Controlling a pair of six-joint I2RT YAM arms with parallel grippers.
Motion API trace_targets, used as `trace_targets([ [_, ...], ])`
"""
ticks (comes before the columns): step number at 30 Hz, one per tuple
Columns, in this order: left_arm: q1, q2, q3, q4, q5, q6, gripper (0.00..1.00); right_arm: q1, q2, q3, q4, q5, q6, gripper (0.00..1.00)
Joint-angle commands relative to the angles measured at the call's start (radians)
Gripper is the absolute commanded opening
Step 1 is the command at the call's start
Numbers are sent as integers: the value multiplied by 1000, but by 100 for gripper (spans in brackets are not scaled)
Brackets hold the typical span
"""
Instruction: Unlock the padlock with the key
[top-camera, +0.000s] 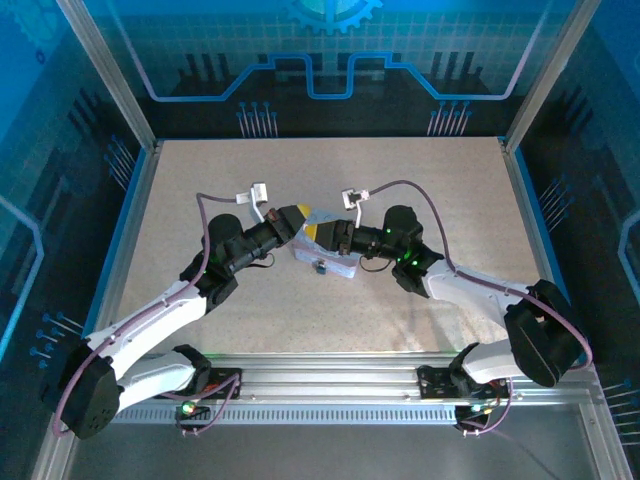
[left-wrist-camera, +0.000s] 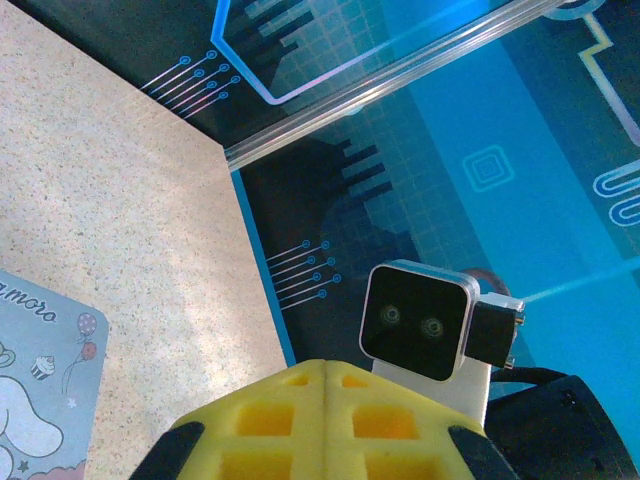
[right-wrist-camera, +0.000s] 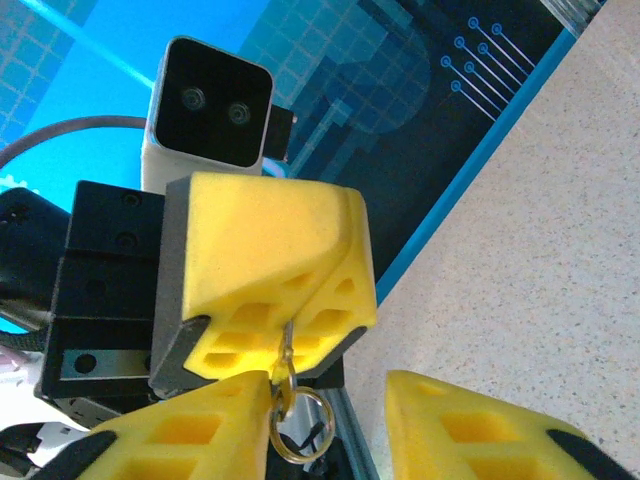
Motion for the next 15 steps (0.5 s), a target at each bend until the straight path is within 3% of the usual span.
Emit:
trace_targets([
  [1,-9,-1,-3,23,-4,18,0,17,5,41,44,-11,6,33],
  [10,-9,0,-8,22,-13,9,0,22,12,45,46,-18,15,20],
  [15,-9,-4,-9,16,-21,8,0,22,4,37,27,-7,13,19],
])
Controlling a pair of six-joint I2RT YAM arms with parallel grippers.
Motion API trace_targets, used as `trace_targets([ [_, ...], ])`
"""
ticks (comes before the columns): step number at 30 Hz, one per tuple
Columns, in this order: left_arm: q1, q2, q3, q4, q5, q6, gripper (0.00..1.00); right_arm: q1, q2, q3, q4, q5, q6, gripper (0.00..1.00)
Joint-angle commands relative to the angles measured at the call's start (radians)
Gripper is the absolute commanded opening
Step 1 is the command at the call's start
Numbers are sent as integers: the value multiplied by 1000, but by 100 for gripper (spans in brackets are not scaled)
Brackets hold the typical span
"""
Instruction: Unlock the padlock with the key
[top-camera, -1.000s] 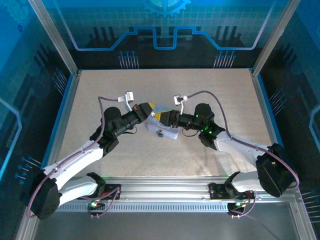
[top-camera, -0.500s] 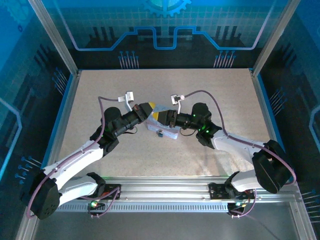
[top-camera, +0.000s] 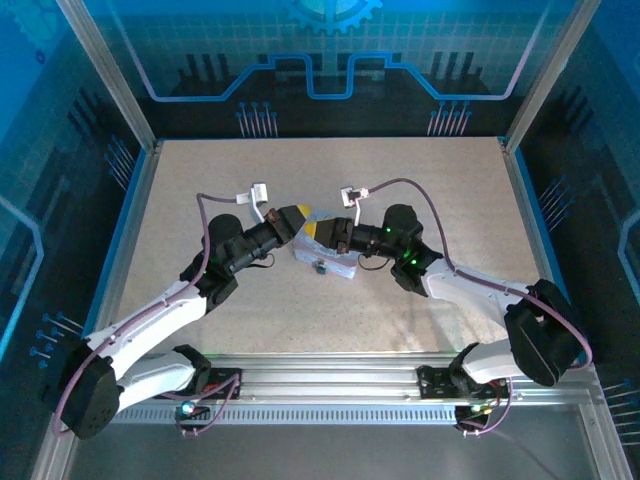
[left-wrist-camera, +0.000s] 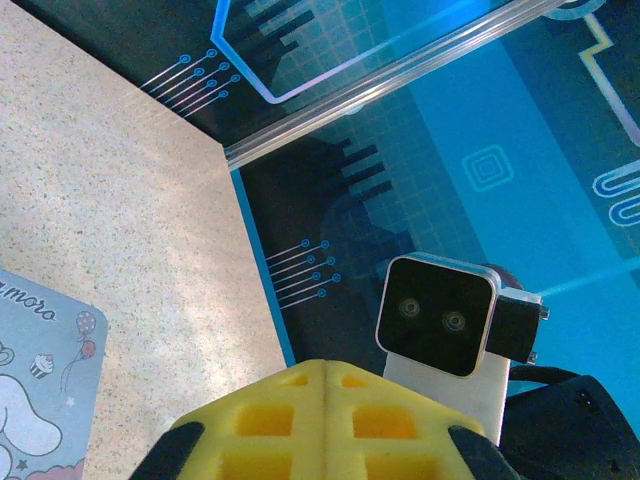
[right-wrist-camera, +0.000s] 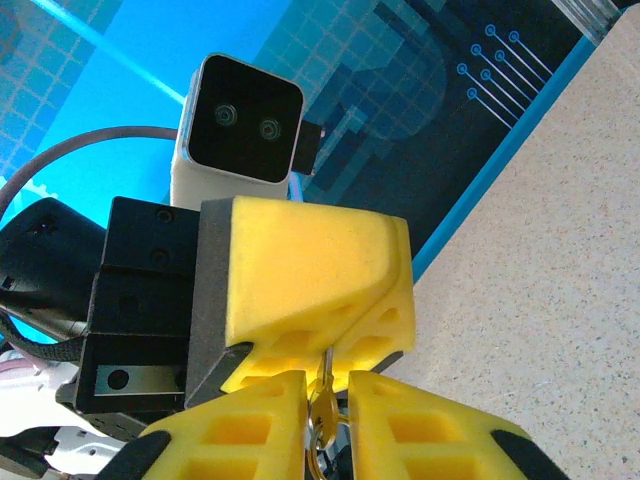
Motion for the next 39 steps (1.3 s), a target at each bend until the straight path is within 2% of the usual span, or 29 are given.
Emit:
trace_targets([
  [1,-8,-7,-9,15,-22,12,0,15,-2,17,7,-4,0,19],
  [24,-7,-30,-15,1,-54,19,0,12,-24,-27,-52,21,15,12],
  [34,-7,-57,-32,-14,-55,44,0,-22,-70,-52,-125,53,4,2],
  [35,-7,-57,-33,-14,-53,46,3,-24,-75,-52,-137,54,-3,1],
  [37,-6,-63,-35,-23,-51,54,20,-28,-85,-49,-171,55,-24,1],
  [39,-6,-78,-32,-55,-57,78,30,-35,-99,-46,-214,59,-52,1],
])
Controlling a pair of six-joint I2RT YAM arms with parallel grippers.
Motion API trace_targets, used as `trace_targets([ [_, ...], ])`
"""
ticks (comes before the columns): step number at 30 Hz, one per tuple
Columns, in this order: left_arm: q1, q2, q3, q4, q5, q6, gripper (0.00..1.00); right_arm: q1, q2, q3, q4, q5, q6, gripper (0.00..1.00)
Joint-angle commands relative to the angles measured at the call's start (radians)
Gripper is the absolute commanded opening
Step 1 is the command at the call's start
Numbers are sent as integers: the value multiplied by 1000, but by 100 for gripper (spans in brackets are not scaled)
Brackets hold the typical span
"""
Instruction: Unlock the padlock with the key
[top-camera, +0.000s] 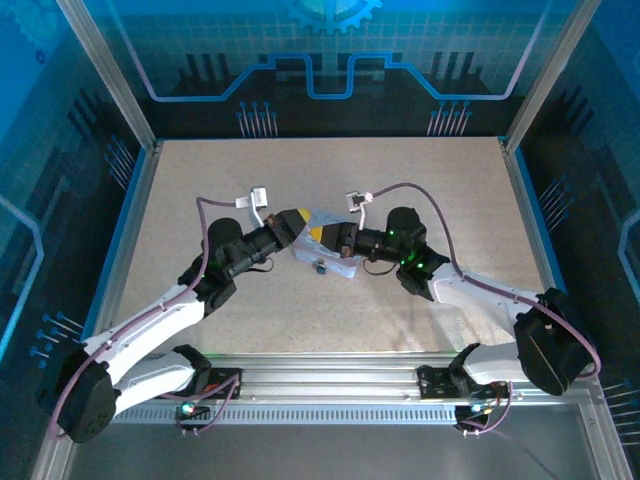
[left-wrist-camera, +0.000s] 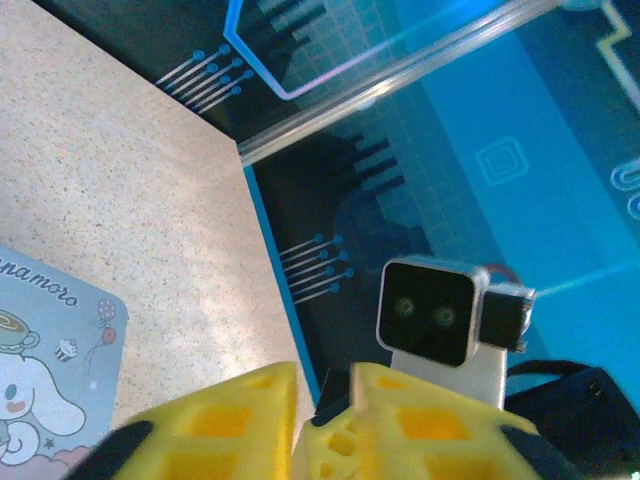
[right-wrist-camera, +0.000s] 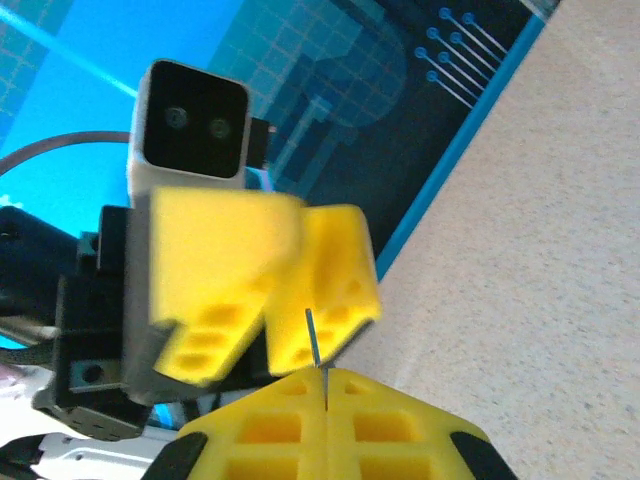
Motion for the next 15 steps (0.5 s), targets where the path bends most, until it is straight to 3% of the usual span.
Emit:
trace_targets([
  [1,5,-48,-6,-39,-33,68,33,-24,-42,-13,-101,22,-58,1],
  [6,4,-105,24,-223,-54,184,49,-64,-77,-14,-215,22,-140,1],
  [15,2,-106,13,-515,-41,367,60,-174,-13,-33,-276,-23,-205,2],
])
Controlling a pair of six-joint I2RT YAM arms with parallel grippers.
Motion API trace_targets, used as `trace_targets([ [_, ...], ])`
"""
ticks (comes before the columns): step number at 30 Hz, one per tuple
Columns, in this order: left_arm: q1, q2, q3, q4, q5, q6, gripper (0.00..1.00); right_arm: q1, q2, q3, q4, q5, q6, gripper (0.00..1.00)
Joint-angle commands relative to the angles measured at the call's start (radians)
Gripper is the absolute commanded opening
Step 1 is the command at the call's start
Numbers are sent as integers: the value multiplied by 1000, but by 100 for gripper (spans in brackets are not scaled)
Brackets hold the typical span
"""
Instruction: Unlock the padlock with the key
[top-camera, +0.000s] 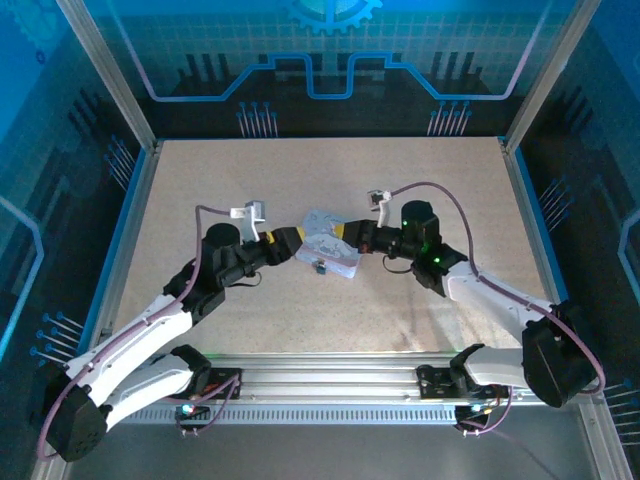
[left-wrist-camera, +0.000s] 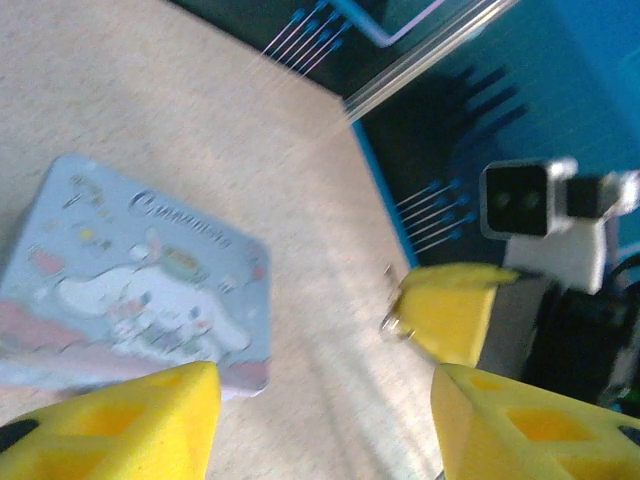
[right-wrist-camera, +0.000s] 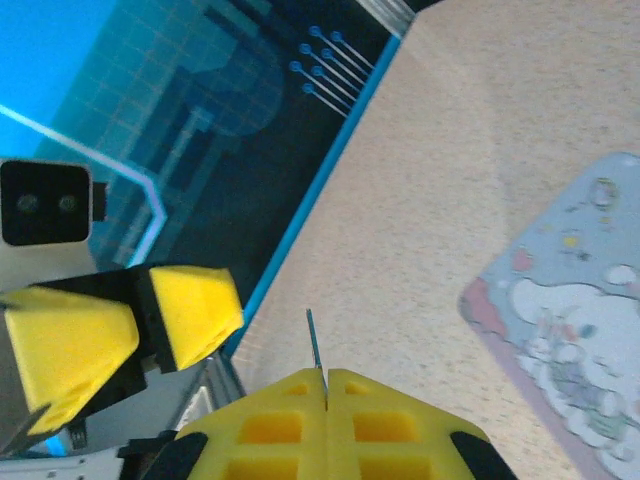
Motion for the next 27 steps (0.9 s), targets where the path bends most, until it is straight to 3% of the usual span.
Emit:
trace_targets([
  [1,-2,16,-4,-129,-3,93,60,-32,52,-14,-34,-37,-45,2],
  [14,-54,255,-57,-10,9,114,62,-83,263,5,41,-48,-27,3],
  [27,-115,472,-34,120,-29,105,63,-83,333,0,-18,12,-28,3],
])
